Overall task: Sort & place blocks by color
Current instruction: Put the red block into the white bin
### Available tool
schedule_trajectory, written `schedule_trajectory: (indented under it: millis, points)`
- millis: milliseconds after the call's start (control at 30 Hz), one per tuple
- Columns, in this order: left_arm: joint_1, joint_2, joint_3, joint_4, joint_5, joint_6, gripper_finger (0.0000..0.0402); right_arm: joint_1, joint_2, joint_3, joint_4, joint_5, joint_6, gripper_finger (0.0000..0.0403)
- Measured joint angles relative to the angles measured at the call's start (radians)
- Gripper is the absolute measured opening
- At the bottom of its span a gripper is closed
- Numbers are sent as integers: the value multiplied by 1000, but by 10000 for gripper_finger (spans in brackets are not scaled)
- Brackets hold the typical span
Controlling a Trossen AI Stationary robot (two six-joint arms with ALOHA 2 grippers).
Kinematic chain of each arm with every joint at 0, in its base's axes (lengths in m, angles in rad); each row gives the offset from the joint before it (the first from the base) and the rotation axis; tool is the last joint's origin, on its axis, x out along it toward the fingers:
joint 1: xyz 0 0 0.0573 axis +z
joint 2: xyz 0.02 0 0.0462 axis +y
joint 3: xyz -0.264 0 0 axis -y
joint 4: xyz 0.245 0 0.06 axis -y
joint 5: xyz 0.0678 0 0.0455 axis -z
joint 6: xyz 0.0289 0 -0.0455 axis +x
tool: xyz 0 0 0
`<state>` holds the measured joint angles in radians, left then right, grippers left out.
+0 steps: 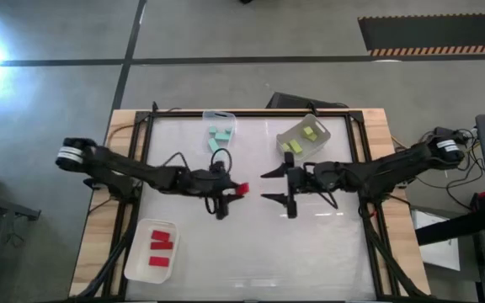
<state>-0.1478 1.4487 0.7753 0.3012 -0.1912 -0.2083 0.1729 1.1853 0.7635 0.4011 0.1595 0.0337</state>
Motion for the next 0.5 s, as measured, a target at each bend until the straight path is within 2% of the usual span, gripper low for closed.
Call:
schedule_trajectory:
  millis: [67, 167, 233, 400, 500]
  points:
    - [-6, -50, 62, -290, 20, -55, 121, 18, -33, 0, -57, -2, -3, 257]
    - [-57, -121, 161, -705, 146, -206, 121, 46, -76, 0, -130, -3, -6, 246]
    - [-126, -159, 213, -905, 227, -345, 121, 62, -97, 0, -151, -3, -8, 238]
    - [-337, -228, 269, -1142, 332, -805, 121, 98, -119, -1, -164, -3, -20, 227]
    - [-467, -243, 252, -1158, 336, -1091, 121, 110, -116, -1, -163, -3, -34, 226]
